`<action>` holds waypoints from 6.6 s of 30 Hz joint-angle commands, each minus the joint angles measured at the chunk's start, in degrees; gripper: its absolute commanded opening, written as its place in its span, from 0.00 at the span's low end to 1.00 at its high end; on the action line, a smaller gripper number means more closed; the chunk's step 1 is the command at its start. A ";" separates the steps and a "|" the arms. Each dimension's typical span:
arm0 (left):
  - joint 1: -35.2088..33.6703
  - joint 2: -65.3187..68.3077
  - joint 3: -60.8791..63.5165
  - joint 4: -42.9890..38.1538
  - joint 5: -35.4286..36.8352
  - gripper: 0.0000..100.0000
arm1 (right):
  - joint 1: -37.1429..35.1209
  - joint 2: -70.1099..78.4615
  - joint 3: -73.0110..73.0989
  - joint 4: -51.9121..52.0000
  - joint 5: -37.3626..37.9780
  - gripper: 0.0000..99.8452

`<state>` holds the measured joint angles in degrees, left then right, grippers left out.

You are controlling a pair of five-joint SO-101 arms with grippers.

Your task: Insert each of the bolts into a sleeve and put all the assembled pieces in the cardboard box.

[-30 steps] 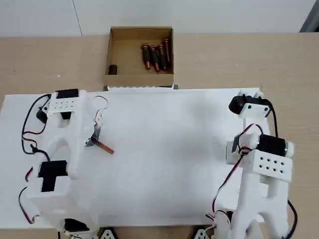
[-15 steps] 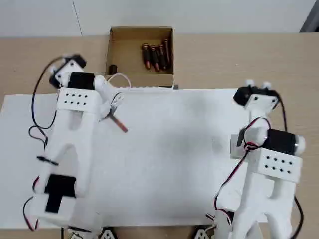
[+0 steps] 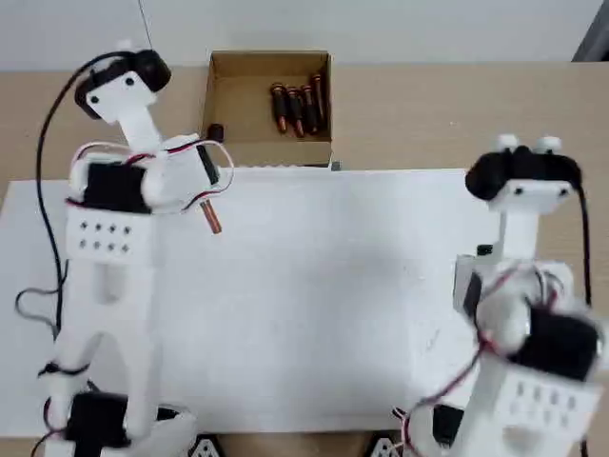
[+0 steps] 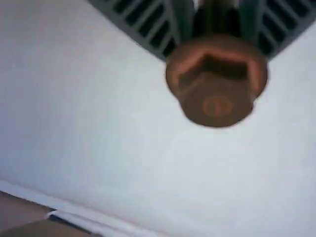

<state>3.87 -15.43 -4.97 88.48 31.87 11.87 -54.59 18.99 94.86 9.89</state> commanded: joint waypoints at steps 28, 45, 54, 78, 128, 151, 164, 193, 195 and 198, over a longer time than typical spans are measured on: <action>7.30 -46.24 45.14 -29.71 -15.03 0.01 | -18.68 -49.27 46.42 -23.60 -5.01 0.00; 7.12 -83.60 83.56 -54.33 -9.14 0.01 | -37.49 -49.01 64.62 -50.68 -5.10 0.00; 7.30 -88.70 86.81 -56.00 0.62 0.01 | -47.43 -49.01 69.89 -57.36 -5.10 0.00; 17.93 -88.79 86.81 -56.00 7.03 0.01 | -50.95 -49.01 71.82 -61.23 1.49 0.00; 26.46 -88.53 99.65 -55.65 -1.76 0.16 | -50.68 -49.01 68.84 -61.32 5.10 0.00; 18.99 -88.53 89.01 -55.21 -8.44 0.00 | -50.33 -49.01 70.24 -61.23 4.75 0.00; 9.93 -88.53 98.68 -53.19 -26.55 0.01 | -40.13 -49.01 69.80 -61.14 -0.18 0.00; 0.79 -88.62 101.32 -37.71 -32.44 0.01 | -25.45 -44.53 55.91 -47.52 -21.10 0.00; 0.79 -88.62 101.32 -37.71 -32.53 0.01 | -25.45 -38.64 51.60 -47.60 -22.15 0.00; 0.79 -88.62 101.32 -37.63 -32.44 0.01 | -25.45 -25.80 42.20 -48.66 -24.35 0.00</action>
<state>5.19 -103.43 96.57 50.51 -0.57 -13.98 -90.90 72.18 47.30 -12.53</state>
